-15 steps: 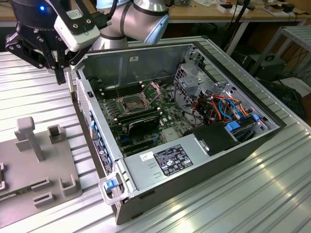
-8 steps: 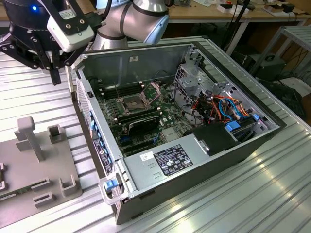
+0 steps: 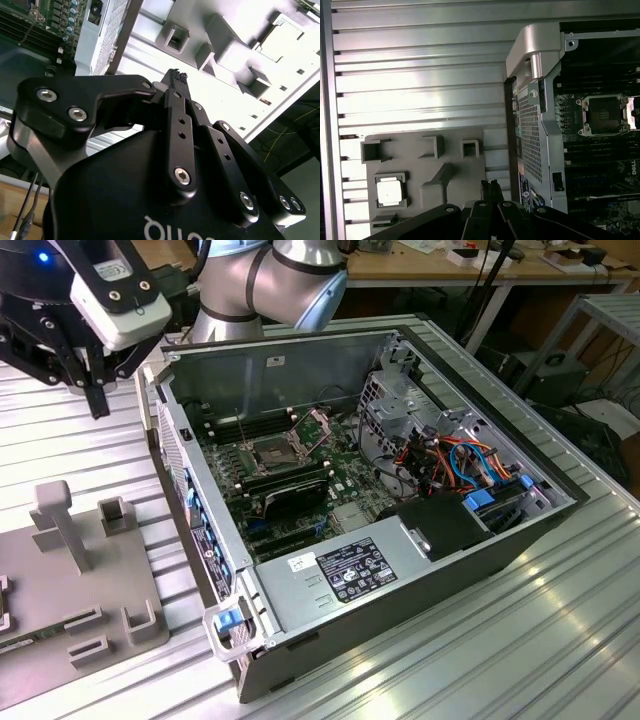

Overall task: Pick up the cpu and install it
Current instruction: 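Reach for the cpu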

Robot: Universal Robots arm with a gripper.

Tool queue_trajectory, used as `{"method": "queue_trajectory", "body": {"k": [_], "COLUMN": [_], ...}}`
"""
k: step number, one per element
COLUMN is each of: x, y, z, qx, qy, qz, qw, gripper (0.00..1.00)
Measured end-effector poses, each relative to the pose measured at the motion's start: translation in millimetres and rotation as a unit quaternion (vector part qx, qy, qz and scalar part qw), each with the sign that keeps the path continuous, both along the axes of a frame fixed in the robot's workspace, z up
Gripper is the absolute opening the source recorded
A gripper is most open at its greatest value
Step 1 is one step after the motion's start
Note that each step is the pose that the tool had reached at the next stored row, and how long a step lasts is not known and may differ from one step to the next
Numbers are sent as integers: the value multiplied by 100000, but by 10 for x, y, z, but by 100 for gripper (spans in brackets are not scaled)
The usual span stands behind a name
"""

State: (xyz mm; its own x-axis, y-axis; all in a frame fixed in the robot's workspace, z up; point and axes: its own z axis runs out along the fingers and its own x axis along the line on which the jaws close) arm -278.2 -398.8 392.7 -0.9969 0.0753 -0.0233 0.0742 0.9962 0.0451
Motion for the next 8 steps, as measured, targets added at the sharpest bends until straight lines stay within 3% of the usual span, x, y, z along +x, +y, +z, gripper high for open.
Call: {"method": "queue_trajectory", "body": {"k": [8], "x": [-131], "y": [0], "z": [-4], "qx": [-2], "qy": [0], "qz": [4], "qw": [100000], "gripper": [11]}}
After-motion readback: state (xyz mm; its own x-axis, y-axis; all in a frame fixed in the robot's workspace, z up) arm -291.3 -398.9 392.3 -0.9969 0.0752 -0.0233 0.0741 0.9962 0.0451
